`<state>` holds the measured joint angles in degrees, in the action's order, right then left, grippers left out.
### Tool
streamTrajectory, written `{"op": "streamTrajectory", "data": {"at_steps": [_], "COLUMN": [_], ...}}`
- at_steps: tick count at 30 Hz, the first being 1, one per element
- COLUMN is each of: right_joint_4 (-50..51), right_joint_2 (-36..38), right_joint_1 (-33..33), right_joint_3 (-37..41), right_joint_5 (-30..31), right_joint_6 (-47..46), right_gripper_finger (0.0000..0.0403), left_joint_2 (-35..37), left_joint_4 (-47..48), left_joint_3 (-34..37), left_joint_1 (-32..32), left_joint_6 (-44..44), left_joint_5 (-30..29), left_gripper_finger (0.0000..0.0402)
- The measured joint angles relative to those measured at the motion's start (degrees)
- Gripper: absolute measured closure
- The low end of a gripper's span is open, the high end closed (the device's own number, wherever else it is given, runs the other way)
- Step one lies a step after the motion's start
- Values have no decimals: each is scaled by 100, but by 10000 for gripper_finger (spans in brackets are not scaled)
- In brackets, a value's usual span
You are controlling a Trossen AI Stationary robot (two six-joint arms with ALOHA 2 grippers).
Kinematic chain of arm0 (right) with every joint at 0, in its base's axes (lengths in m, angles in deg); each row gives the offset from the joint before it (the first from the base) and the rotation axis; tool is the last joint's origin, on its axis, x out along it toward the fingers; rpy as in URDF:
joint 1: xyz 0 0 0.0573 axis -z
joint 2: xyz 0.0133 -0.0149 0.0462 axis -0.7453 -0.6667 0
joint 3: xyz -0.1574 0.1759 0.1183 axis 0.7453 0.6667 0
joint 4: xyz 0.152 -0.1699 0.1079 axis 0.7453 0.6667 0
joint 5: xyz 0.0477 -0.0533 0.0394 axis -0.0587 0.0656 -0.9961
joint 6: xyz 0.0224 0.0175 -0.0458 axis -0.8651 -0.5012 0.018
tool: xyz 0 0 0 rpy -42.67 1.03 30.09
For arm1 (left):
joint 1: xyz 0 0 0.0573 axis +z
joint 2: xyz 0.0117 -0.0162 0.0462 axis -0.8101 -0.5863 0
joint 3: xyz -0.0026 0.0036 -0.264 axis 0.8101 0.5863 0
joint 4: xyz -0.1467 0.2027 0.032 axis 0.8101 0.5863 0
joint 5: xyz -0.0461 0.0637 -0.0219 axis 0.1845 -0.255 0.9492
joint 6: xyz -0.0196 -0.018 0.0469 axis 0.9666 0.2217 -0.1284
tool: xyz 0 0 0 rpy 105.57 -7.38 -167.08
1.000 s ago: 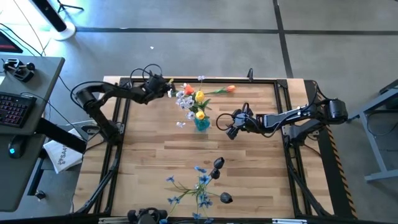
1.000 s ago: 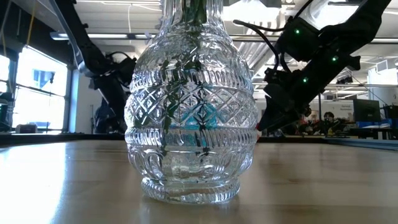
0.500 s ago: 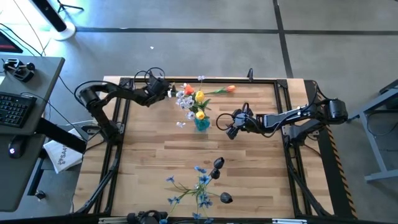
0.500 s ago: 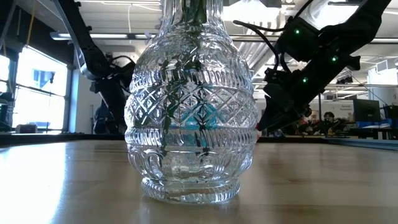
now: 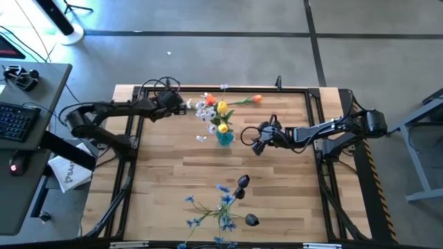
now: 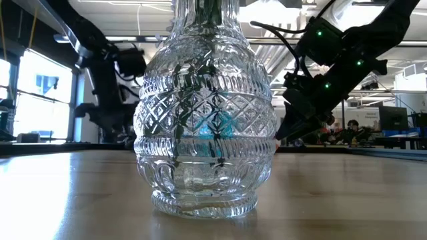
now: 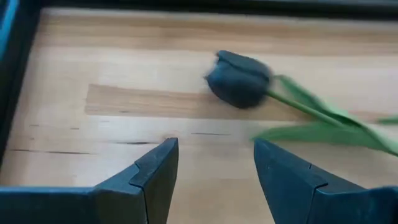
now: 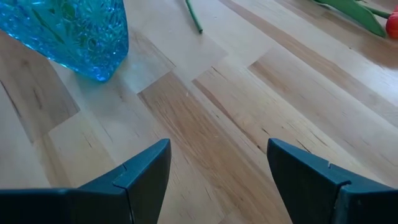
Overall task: Sort flowers into vase by color
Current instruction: Put the black tulip into the transparent vase
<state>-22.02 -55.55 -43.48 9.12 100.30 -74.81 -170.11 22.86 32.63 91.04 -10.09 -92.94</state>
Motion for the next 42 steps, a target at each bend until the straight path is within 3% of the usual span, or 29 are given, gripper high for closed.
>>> {"op": "streamTrajectory", "data": {"at_steps": [7,16,20,24,29,33,38,42], "right_joint_4": [-2,-7,-6,-6,-3,-4,-2,-2], "right_joint_2": [0,0,2,0,0,0,0,0], "right_joint_1": [0,0,0,0,0,0,0,0], "right_joint_3": [0,0,0,0,0,0,0,0], "right_joint_5": [19,14,12,12,7,7,8,34], "right_joint_6": [-129,-127,-110,-104,-101,-89,-88,-88], "right_gripper_finger": [139,139,139,139,139,139,139,139], "left_joint_2": [135,-1351,-1946,-2291,-2166,-1685,-770,-155], "left_joint_4": [-1156,-3413,-3542,-3072,-1828,-745,1115,1346], "left_joint_3": [-2,-9,-292,-652,-947,-1011,-1010,-971], "left_joint_1": [-622,-962,-962,-981,-1151,-1277,-1284,-1296], "left_joint_6": [250,692,693,552,329,73,288,579], "left_joint_5": [209,8,-163,-162,-42,-165,-1099,-1023], "left_gripper_finger": [202,202,202,202,202,202,202,202]}}
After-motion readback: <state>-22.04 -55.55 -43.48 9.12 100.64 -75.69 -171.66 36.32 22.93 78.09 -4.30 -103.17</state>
